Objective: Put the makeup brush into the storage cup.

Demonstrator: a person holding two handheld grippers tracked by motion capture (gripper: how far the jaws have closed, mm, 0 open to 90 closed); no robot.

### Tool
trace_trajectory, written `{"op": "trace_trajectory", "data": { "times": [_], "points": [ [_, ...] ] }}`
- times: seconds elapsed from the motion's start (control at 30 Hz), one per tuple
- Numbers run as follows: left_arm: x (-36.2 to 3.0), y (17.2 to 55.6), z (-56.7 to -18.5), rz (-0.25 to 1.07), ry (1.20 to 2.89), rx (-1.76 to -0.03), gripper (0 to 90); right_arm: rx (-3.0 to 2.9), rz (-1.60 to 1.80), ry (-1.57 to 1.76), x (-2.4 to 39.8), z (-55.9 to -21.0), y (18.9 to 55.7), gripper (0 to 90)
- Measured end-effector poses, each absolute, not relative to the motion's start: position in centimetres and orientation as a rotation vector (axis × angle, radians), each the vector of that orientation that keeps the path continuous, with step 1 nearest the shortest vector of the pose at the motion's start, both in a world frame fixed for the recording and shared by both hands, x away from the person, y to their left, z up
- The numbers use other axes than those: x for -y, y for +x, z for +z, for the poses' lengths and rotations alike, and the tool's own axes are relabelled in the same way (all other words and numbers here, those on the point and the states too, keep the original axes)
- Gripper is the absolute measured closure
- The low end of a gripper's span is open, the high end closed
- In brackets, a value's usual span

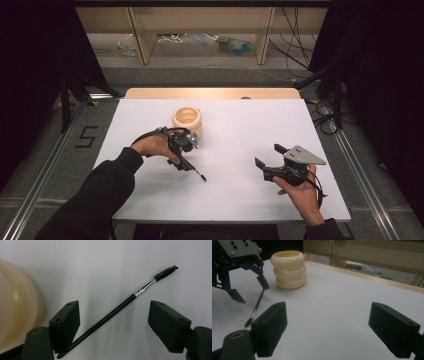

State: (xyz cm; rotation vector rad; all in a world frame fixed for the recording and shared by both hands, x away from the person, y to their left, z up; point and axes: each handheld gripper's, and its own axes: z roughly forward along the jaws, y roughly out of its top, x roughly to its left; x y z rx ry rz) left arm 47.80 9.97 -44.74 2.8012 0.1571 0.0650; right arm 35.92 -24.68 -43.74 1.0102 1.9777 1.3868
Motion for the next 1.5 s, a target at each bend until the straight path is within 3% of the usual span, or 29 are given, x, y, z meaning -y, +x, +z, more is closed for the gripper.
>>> {"op": "trace_trajectory", "data": {
  "times": [0.27,0.37,0.8,1.5],
  "points": [
    [-9.6,47.9,-45.2,0.054,2.831,-0.134,27.4,-1.98,1.383,1.011,24.7,-43.8,35.9,16.4],
    [-9.6,47.9,-45.3,0.038,2.838,-0.129,32.4,-1.98,1.384,1.011,24.7,-43.7,35.9,16.4],
    [-9.4,48.1,-45.8,0.048,2.867,-0.109,33.2,-1.983,1.387,1.01,24.7,-43.8,35.9,16.5],
    [-9.3,48.5,-46.1,-0.016,2.901,-0.115,49.8,-1.984,1.385,1.009,24.6,-43.8,35.9,16.6]
  ]
}}
